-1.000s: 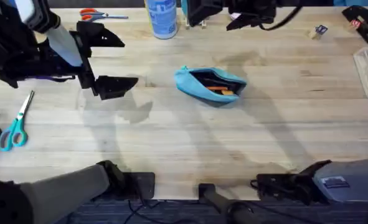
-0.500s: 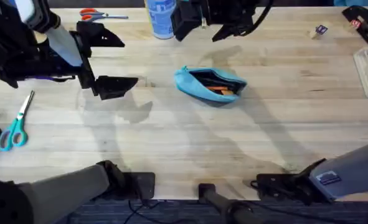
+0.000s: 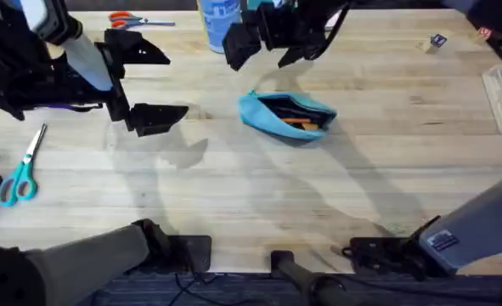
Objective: Unzip the bag, pick up the pens from the table one at a time and place them inside, then zip the bag closed.
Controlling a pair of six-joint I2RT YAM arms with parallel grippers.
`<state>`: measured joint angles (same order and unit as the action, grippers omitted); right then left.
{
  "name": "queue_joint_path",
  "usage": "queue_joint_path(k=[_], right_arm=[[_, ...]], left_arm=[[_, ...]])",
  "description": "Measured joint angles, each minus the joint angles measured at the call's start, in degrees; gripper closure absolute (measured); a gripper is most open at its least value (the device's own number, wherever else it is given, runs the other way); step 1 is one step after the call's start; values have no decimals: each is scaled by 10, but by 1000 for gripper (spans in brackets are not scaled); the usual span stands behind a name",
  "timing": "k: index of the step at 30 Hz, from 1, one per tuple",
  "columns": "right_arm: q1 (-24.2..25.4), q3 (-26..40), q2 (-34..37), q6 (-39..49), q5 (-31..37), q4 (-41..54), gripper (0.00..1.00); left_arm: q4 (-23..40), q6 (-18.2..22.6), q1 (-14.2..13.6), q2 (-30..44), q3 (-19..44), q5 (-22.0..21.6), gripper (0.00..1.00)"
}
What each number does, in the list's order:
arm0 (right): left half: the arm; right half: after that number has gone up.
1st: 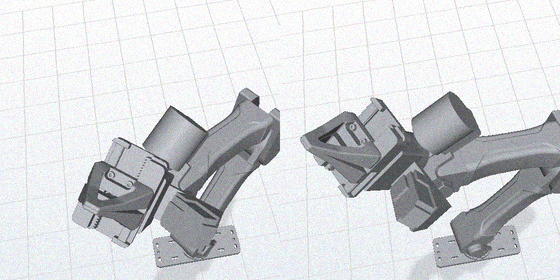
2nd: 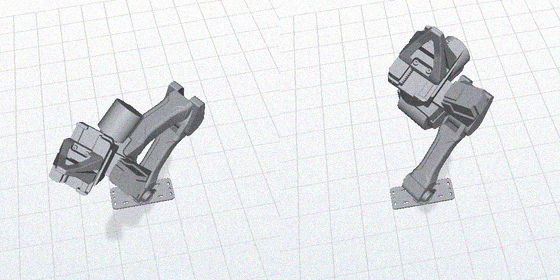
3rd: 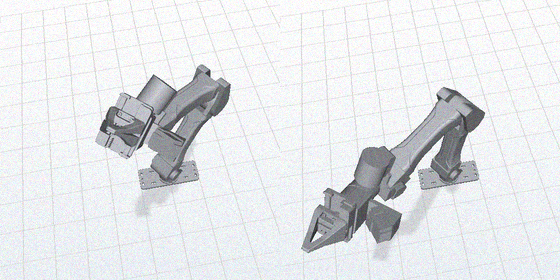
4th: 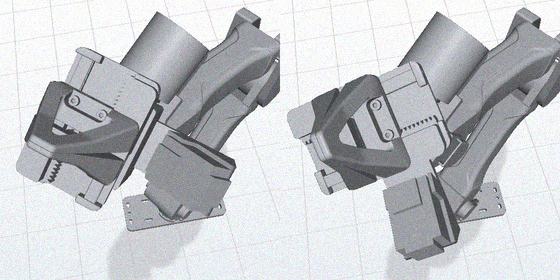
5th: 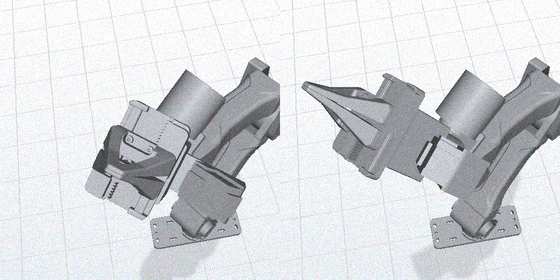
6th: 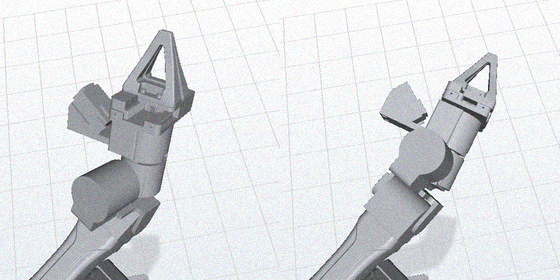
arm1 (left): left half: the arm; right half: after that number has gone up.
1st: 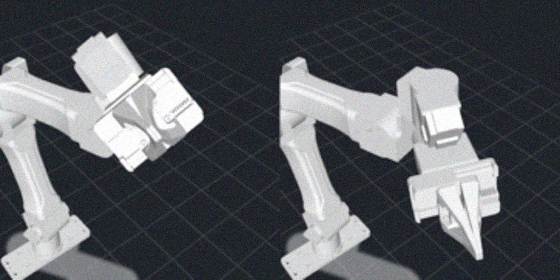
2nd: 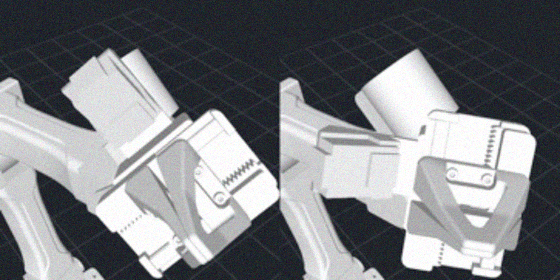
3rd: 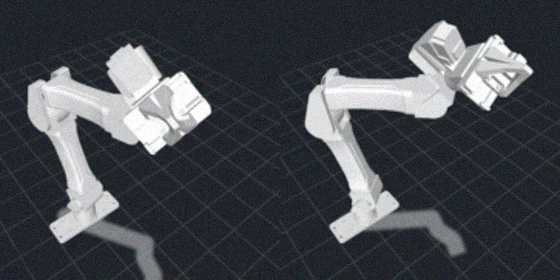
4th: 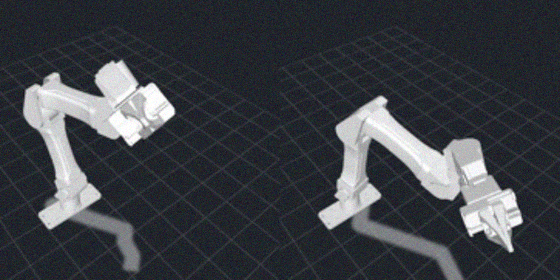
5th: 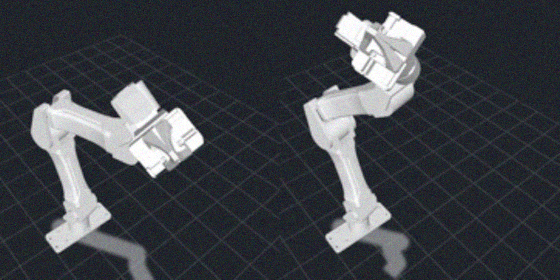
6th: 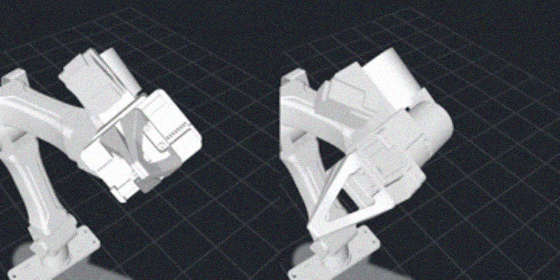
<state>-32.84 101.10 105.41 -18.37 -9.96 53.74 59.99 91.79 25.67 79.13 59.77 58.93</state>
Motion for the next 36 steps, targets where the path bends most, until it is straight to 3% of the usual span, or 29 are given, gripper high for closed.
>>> queue_joint_path(k=[36], right_arm=[[-35, 0, 105, 4, 2, 13, 4]], left_arm=[[0, 0, 0, 0, 0, 0, 7]])
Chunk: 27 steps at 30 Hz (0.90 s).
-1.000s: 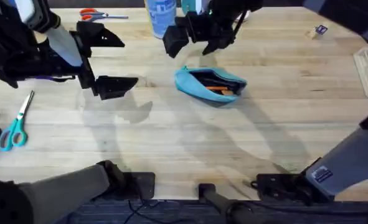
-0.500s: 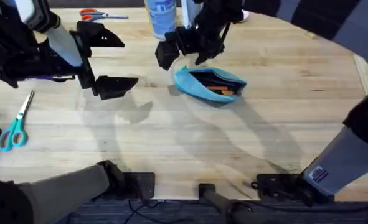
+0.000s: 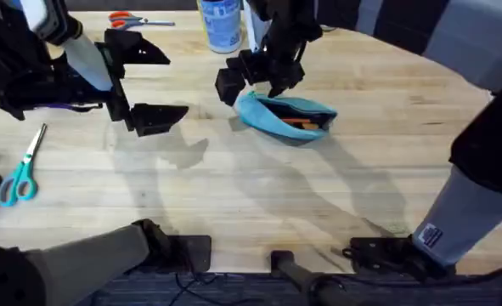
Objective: Unzip the bag, pick up the pens from the table one at a time and place them inside, then zip the bag closed.
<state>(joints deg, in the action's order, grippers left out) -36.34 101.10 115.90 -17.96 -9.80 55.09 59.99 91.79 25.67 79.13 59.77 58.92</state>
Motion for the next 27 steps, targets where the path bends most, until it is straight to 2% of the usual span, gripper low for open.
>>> queue_joint_path(k=[4, 16, 20, 23, 27], right_arm=[[0, 0, 2, 0, 4, -1, 41], [0, 1, 21, -9, 15, -13, 339], [0, 1, 21, -10, 17, -13, 381], [1, 1, 21, -11, 18, -14, 497], [1, 1, 21, -13, 14, -16, 719]], left_arm=[[0, 0, 0, 0, 0, 0, 7], [0, 0, 0, 0, 0, 0, 7], [0, 0, 0, 0, 0, 0, 7], [0, 0, 0, 0, 0, 0, 7], [0, 0, 0, 0, 0, 0, 8]])
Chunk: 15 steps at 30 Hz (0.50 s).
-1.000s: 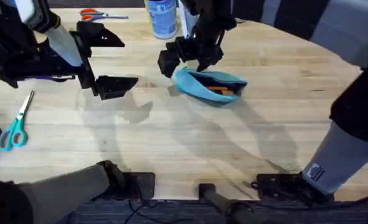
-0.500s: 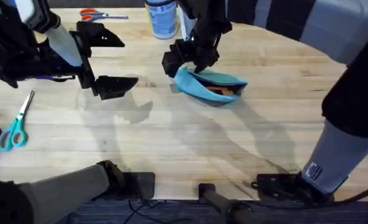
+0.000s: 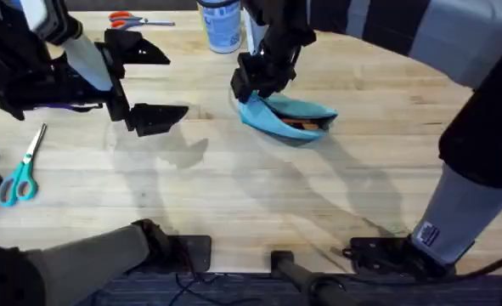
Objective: Unzip the bag, pick up the pens from the table one at a time and place them inside, then zip the bag closed.
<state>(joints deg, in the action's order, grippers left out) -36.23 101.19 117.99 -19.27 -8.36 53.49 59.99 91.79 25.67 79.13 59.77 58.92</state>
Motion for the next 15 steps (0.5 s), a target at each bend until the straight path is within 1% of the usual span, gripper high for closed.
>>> queue_joint_path(k=[2, 4, 5, 15], right_arm=[[0, 0, 0, 0, 0, -1, 804], [0, 0, 0, -1, 0, 0, 940], [0, 0, 0, 0, 0, 1, 957], [4, 0, 0, 0, -2, 1, 963]], left_arm=[[0, 0, 0, 0, 0, 0, 8], [0, 0, 0, 0, 0, 0, 8], [0, 0, 0, 0, 0, 0, 8], [0, 0, 0, 0, 0, 0, 8]])
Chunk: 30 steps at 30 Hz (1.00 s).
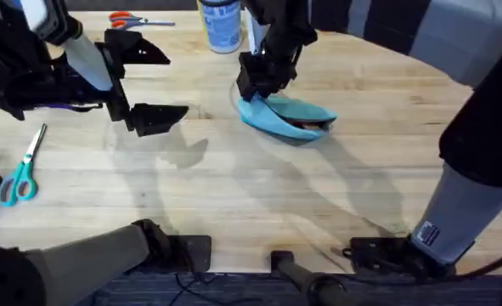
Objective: Unzip the bag, pick up the pens from the table one at a time and place them inside, then zip the bag closed.
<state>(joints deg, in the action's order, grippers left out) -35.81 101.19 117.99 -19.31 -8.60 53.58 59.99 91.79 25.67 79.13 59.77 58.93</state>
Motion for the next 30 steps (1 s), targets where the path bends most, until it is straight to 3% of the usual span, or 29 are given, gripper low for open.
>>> queue_joint_path(k=[20, 30], right_arm=[[0, 0, -16, 0, 0, 3, 971], [5, 51, -17, 0, 9, 21, 970]], left_arm=[[0, 0, 0, 0, 0, 0, 8], [0, 0, 0, 0, 0, 0, 8]])
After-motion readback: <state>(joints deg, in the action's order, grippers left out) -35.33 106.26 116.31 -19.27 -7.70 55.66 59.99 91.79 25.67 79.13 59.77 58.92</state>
